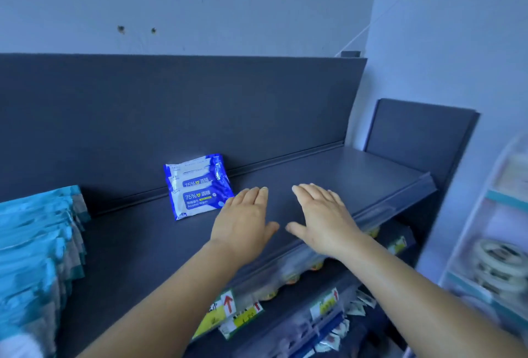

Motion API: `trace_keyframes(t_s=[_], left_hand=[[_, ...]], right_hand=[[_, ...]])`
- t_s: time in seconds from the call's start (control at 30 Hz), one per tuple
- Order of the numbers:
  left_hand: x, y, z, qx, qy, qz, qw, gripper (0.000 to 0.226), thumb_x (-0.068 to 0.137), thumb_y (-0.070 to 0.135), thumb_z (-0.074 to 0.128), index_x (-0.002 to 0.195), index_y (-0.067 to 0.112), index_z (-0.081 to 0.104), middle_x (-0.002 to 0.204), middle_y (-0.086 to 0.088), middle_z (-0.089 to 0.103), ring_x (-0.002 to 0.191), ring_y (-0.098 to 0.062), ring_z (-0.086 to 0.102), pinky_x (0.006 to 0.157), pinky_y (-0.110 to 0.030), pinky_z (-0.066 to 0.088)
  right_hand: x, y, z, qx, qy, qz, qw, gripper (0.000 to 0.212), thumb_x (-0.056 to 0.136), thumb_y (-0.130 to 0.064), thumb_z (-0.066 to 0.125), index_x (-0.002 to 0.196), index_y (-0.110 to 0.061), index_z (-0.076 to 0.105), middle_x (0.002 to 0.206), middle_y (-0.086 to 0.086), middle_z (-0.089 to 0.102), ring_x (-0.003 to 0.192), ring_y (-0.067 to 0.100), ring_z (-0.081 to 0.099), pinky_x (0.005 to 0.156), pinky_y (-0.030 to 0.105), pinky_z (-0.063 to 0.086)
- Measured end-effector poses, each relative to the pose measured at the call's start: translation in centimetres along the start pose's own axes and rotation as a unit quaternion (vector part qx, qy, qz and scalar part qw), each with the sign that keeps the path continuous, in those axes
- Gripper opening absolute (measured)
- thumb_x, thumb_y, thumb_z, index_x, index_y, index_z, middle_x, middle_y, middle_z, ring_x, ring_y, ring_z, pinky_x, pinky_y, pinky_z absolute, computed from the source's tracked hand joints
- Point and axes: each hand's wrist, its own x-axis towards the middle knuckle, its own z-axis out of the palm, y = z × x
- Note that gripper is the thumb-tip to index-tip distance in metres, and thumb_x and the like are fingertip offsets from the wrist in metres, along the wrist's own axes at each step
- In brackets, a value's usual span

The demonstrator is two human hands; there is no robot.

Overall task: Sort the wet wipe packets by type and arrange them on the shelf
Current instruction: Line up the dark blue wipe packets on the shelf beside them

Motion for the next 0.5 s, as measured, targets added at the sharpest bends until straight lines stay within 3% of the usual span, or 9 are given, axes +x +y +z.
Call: trace_keyframes(t_s=[0.5], left_hand=[[-7.4,17.1,3.9,-0.078,-0.08,0.238,0.965,0.072,0.097,0.049,0.038,0.153,0.016,0.007,0.158,0.001,0.015,0.146,-0.016,0.011,0.119,-0.033,0.012]], right_hand=[[-22.9,9.4,-1.2,-0.022,-0.016,0.245,0.969,0.078,0.093,-0.047,0.051,0.152,-0.017,0.01,0.158,-0.001,0.015,0.145,0.018,0.013,0.118,0.035,0.011]])
